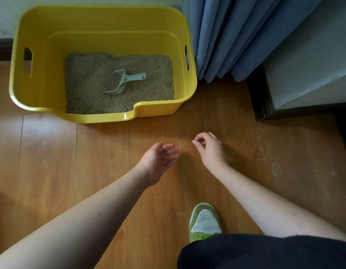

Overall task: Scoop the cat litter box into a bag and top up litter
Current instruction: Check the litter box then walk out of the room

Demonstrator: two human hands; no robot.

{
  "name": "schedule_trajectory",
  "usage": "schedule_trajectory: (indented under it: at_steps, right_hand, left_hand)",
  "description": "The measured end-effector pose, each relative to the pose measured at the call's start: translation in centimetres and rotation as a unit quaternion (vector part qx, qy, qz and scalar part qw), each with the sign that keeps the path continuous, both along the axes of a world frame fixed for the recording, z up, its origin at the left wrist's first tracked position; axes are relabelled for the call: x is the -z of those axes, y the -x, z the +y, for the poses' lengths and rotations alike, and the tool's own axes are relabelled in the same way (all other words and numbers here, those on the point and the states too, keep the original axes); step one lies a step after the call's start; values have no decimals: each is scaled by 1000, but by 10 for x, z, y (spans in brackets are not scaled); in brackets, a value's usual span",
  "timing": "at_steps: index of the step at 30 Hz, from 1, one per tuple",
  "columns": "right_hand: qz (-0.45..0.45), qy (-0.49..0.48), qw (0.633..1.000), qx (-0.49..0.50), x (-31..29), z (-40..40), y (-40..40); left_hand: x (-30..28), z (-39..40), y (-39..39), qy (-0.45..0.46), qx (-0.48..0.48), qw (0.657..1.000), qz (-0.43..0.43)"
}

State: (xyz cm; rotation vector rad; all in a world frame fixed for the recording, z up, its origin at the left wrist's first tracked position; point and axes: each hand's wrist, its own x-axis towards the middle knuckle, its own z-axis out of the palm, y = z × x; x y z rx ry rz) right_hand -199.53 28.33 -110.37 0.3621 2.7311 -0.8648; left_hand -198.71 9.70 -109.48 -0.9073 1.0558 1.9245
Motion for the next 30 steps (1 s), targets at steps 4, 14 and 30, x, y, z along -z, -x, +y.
schedule_trajectory:
  at_steps: [4, 14, 30]
  right_hand:
    - [58, -4, 986, -155, -24, -42, -11]
    - [129, 28, 984, -124, -22, -46, -9]
    - [-8, -23, 973, -229, 49, -133, 19]
  left_hand:
    - [-1, 5, 1, 8, -15, 1000, 0]
    - [-3, -13, -4, 49, 14, 998, -23]
    - [13, -109, -15, 108, -121, 985, -53]
